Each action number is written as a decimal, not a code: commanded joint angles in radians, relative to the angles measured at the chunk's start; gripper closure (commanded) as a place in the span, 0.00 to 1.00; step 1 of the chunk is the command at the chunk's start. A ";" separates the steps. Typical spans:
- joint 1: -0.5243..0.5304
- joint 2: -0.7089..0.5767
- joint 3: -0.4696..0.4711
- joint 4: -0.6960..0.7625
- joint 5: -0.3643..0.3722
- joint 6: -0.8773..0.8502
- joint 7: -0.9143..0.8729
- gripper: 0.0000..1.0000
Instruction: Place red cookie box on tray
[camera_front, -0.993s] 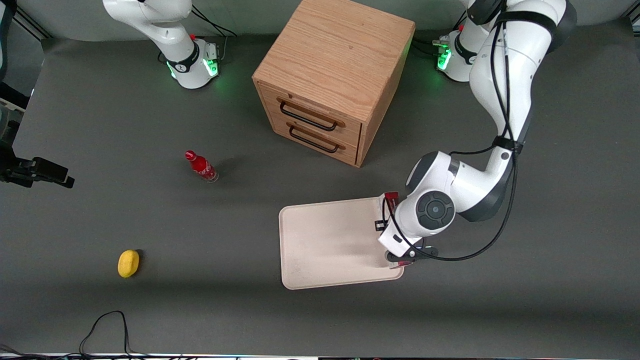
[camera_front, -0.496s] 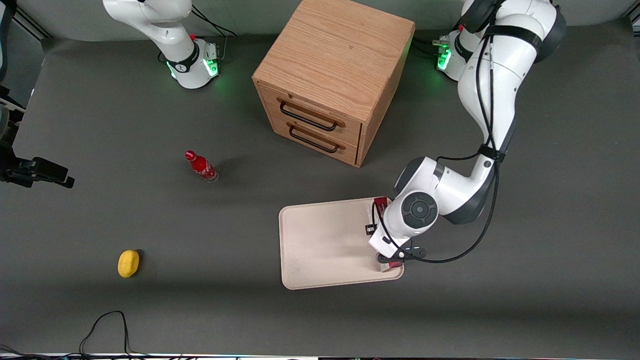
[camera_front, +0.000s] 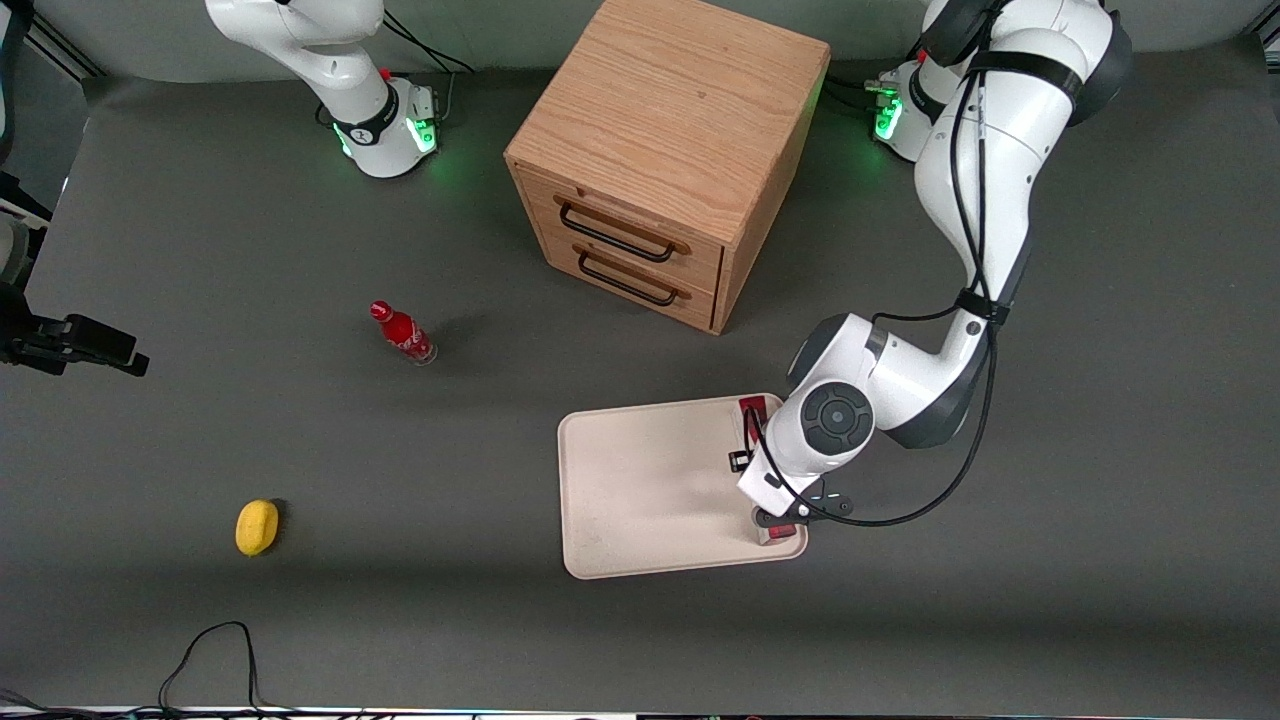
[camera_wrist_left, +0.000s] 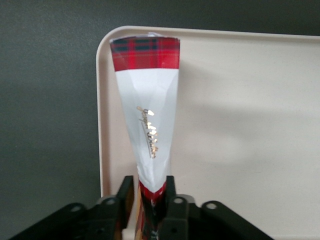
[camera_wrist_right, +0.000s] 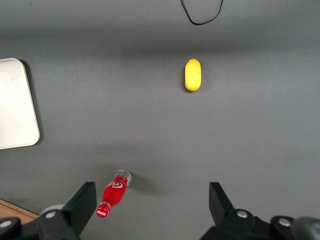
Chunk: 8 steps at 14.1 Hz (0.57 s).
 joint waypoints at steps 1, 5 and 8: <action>-0.006 -0.015 0.006 -0.005 0.019 0.001 -0.028 0.00; 0.008 -0.068 0.006 -0.055 0.021 -0.022 -0.027 0.00; 0.060 -0.258 0.003 -0.234 0.019 -0.028 0.004 0.00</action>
